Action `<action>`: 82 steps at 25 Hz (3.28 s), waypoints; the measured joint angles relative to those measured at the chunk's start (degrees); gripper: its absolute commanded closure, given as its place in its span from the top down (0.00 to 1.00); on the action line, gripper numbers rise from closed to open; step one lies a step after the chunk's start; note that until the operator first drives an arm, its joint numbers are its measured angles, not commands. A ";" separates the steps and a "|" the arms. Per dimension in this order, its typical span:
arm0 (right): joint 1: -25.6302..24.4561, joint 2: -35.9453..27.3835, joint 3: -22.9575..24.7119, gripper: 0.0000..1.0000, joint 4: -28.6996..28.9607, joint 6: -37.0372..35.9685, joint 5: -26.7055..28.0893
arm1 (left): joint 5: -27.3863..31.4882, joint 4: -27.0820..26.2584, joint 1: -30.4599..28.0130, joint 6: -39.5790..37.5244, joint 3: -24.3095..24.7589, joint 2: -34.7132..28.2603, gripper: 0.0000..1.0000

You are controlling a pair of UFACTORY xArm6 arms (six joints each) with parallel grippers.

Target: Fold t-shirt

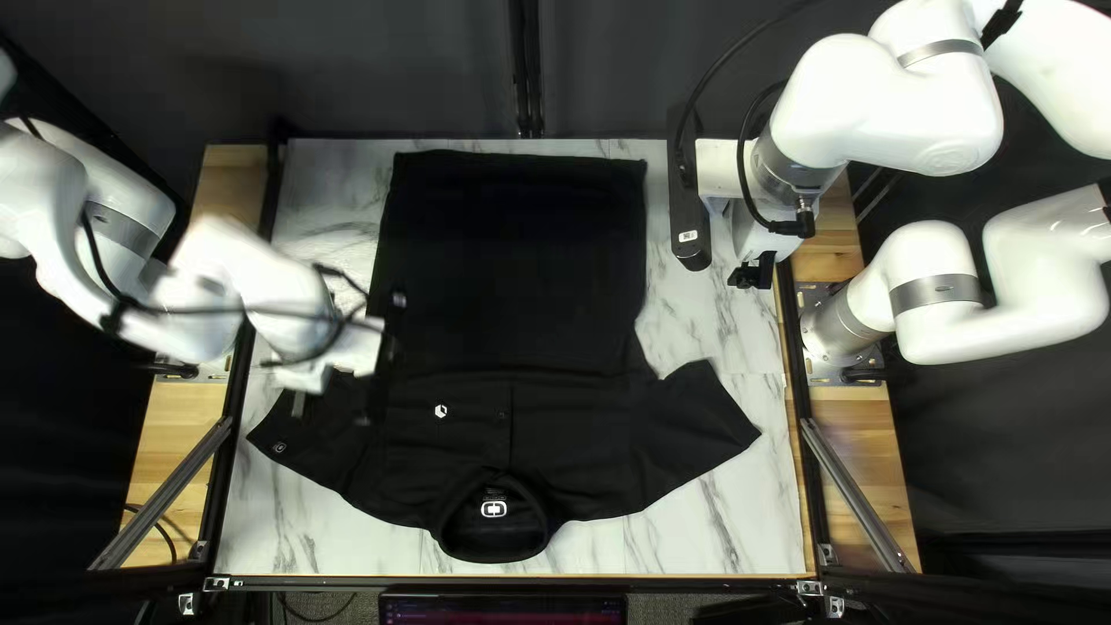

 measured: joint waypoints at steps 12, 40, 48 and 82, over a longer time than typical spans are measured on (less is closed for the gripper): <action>0.00 0.00 0.00 1.00 0.00 0.00 0.00 | -0.04 -0.48 -0.19 1.78 2.98 -2.61 1.00; 0.00 0.00 0.00 1.00 0.00 0.00 0.00 | -4.09 8.44 -21.50 -15.95 -13.24 24.28 1.00; 0.00 0.00 0.00 1.00 0.00 0.00 0.00 | -3.66 13.91 -27.47 -20.49 -13.96 26.65 1.00; 0.00 0.00 0.00 1.00 0.00 0.00 0.00 | -1.54 8.31 -27.66 -18.67 -8.01 25.23 1.00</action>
